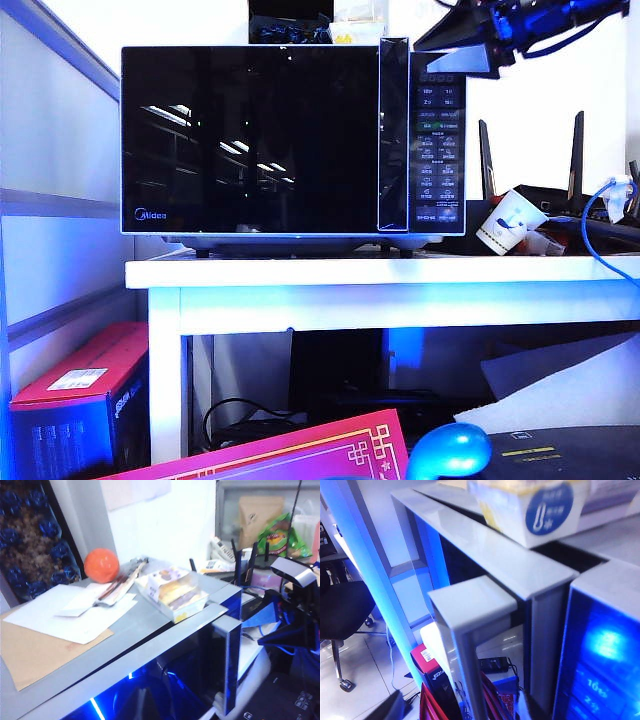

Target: Open the microwave door, place the box of snacks from the top of the microwave inside, then close the microwave door.

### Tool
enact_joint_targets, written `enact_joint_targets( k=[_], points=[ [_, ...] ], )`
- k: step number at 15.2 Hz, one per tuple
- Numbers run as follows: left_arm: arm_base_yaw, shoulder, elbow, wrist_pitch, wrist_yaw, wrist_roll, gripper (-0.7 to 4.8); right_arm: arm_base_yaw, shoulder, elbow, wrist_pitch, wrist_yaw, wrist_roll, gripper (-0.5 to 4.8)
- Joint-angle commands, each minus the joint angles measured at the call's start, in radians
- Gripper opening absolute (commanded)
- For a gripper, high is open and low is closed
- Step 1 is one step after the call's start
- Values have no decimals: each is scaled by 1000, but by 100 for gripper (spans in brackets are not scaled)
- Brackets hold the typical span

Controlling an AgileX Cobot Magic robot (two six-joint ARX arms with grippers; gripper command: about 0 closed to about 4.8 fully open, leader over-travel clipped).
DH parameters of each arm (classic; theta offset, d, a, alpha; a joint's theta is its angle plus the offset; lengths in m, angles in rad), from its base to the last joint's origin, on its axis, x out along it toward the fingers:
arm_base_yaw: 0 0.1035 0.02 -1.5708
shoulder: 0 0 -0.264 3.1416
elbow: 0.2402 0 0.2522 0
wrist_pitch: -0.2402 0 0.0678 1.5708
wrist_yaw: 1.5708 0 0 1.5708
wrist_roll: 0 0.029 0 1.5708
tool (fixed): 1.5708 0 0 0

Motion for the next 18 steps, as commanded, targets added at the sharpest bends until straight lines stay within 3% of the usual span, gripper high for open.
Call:
enact_joint_targets(
  k=[1,6,9,14,18],
  points=[
    [0,34,3,77,-18,-3,-6,21,9,5,43,-6,-3,306],
    [0,92,3,-55,-145,-41,-6,58,36,5,87,-18,-3,300],
    [0,92,3,-124,-147,-40,-6,76,43,5,92,-56,-3,301],
    [0,93,3,-102,-145,-40,-6,90,42,5,92,-152,35,300],
    [-1,105,3,-7,-145,-41,-6,90,38,6,87,-240,93,279]
  ],
)
